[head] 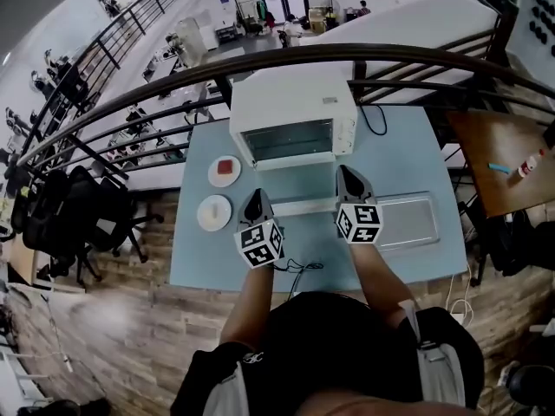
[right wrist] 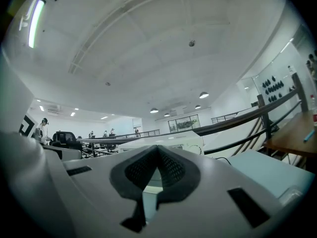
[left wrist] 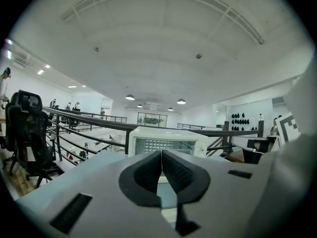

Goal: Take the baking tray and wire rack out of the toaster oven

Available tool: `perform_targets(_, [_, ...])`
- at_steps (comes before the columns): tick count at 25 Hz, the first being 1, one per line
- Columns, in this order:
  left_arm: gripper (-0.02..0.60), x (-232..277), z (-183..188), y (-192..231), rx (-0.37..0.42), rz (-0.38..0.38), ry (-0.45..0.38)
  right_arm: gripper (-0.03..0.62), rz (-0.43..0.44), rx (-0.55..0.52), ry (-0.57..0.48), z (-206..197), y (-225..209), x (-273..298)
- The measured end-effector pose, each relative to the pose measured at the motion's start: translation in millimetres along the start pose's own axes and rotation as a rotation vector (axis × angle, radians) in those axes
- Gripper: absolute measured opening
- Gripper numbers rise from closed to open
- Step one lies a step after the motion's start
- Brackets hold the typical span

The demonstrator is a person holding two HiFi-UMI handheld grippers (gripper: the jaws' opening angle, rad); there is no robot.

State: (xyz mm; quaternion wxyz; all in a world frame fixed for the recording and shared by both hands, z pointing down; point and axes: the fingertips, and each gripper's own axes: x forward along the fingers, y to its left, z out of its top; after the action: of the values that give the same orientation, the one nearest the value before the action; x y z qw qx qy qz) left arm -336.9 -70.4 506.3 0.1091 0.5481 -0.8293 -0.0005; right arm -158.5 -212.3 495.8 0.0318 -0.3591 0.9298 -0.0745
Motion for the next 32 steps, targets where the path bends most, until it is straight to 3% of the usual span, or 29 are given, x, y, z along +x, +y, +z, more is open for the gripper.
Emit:
perform_targets(8, [0.017,5,0,13,-0.033,0.011,0.027,0.002,0.033,0.004,0.032,-2,16,17])
perform_targets(13, [0.025,18,-4,15,-0.103,-0.036,0.069,0.002,0.02,0.029,0.058,-7,17,27])
perform_targets(14, [0.057,21,-3,13,-0.132,-0.054,0.071,-0.002,0.022,0.07,0.066,-9,15,30])
perform_targets(15, [0.112,25,-1,11,-0.174,-0.074,0.073,0.003,0.027,0.133,0.076,-11,12,33])
perform_targets(18, [0.173,38,1,11,-0.4,-0.142,0.072,0.181,0.043,0.405,0.101,-21,1,46])
perform_targets(21, [0.192,55,1,18,-0.646,-0.189,0.066,0.193,0.029,0.679,0.099,-31,-12,60])
perform_targets(23, [0.193,67,2,24,-0.754,-0.201,0.059,0.19,0.021,0.822,0.094,-39,-20,71])
perform_targets(26, [0.195,88,1,35,-0.877,-0.212,0.057,0.189,0.001,0.93,0.079,-46,-29,88])
perform_targets(29, [0.193,110,-8,47,-1.005,-0.213,0.063,0.184,-0.027,0.951,0.057,-54,-36,102])
perform_targets(32, [0.193,133,-17,57,-1.061,-0.207,0.067,0.179,-0.05,0.989,0.051,-66,-42,119])
